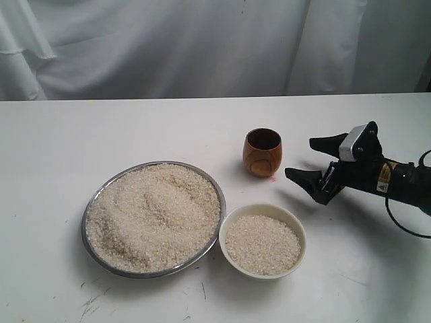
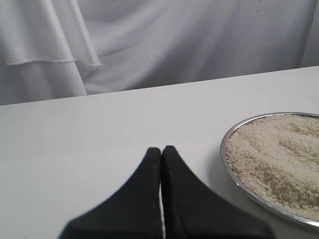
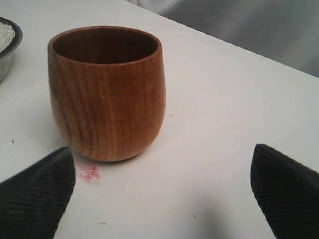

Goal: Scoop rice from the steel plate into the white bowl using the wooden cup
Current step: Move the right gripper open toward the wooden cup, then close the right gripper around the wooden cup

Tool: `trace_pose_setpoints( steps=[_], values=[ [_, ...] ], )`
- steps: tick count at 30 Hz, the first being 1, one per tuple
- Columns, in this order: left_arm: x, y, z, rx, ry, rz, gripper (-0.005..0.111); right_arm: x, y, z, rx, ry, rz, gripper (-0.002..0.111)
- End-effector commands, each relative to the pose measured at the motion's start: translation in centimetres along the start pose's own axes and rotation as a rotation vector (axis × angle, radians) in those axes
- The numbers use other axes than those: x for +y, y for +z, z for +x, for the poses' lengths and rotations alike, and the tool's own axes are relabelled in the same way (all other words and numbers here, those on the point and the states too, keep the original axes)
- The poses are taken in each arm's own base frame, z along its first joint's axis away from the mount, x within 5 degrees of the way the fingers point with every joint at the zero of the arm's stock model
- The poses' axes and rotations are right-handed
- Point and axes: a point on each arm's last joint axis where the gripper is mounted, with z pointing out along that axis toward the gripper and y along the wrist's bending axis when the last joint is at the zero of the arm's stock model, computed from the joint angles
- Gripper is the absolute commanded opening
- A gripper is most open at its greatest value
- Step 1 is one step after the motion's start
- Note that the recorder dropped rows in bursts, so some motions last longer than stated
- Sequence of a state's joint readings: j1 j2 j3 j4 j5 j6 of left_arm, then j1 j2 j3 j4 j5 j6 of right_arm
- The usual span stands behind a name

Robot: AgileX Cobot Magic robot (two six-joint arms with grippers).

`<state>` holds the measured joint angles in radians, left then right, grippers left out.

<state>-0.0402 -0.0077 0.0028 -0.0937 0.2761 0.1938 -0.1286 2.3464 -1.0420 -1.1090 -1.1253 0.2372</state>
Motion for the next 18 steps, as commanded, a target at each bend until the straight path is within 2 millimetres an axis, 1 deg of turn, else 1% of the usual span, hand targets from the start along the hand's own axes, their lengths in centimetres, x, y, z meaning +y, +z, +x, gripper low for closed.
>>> trace_pose_setpoints(
  steps=[1,5,7,11,15,18],
  values=[
    [0.0,0.0,-0.2,-0.006,-0.002,0.005,0.000,0.1,0.5,-0.1,-0.047,0.003,-0.038,0.086],
    [0.0,0.0,-0.2,-0.006,-0.004,0.005,0.000,0.1,1.2,-0.3,-0.052,-0.006,-0.055,0.086],
    [0.0,0.0,-0.2,-0.006,-0.004,0.005,0.000,0.3,1.9,-0.7,-0.053,-0.021,-0.064,0.086],
    [0.0,0.0,-0.2,-0.006,-0.004,0.005,0.000,0.9,3.0,-0.5,0.021,-0.035,-0.069,0.086],
    [0.0,0.0,-0.2,-0.006,-0.002,0.005,0.000,0.8,3.3,-0.7,0.013,-0.041,-0.059,0.086],
    [0.0,0.0,-0.2,-0.006,-0.002,0.005,0.000,0.7,3.6,-0.4,-0.004,-0.017,-0.067,0.086]
  ],
)
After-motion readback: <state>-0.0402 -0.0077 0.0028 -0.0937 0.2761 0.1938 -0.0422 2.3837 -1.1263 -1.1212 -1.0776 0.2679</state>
